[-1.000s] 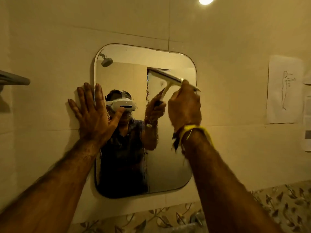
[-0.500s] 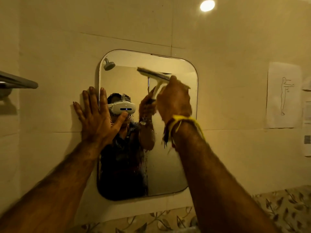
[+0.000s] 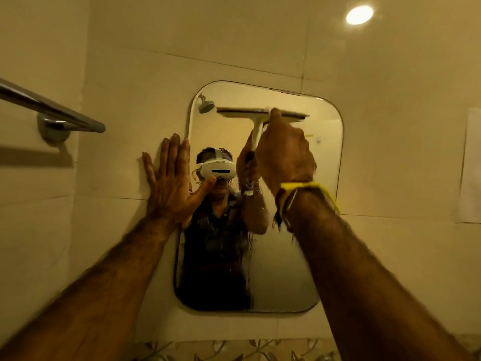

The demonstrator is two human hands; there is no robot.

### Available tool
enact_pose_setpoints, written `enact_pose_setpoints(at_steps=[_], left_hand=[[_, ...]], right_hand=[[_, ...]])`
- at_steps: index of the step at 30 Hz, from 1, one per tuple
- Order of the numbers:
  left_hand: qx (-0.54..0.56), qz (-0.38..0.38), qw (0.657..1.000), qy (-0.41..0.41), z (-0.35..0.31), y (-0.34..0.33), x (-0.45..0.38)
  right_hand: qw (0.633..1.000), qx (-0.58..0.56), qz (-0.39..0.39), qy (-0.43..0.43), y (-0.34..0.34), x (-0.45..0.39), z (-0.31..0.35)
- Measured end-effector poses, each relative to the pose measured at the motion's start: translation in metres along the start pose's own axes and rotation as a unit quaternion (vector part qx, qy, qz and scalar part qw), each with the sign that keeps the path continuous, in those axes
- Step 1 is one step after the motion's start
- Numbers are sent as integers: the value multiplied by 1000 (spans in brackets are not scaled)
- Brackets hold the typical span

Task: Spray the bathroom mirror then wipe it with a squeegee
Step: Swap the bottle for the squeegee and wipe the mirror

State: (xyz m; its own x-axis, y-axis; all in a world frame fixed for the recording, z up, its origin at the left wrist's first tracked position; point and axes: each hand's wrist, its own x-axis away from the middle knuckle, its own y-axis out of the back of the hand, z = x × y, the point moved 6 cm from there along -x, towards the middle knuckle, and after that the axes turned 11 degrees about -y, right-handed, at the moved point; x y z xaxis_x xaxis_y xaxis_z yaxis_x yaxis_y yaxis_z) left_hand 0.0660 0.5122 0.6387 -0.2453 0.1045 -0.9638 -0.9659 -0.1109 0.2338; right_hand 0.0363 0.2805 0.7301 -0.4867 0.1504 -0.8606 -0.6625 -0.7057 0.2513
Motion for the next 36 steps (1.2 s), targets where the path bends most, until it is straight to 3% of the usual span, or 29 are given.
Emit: enact_pose_setpoints(at_steps=[9,14,17,23,26,30,36], left_hand=[[3,18,1000,-16,2,7,2],[42,-4,999,-8,2,10,2],[73,-15,997,-16,2,13,4],[93,21,995,-16,2,13,7],[113,0,994,5,1,16,7],[134,-44,990,30,0,23,7],[143,-28,989,21,3,20,8]], right_hand=[[998,5,29,54,-36,58,-2],[995,-23,-22,98,-29,0,43],[993,-50,-15,102,-30,-7,57],[988,-50,41,140,-51,66,22],[991,-68,-7,119,-44,40,29],[992,-88,10,92,-44,10,45],[990,-55,54,115,-59,88,0]])
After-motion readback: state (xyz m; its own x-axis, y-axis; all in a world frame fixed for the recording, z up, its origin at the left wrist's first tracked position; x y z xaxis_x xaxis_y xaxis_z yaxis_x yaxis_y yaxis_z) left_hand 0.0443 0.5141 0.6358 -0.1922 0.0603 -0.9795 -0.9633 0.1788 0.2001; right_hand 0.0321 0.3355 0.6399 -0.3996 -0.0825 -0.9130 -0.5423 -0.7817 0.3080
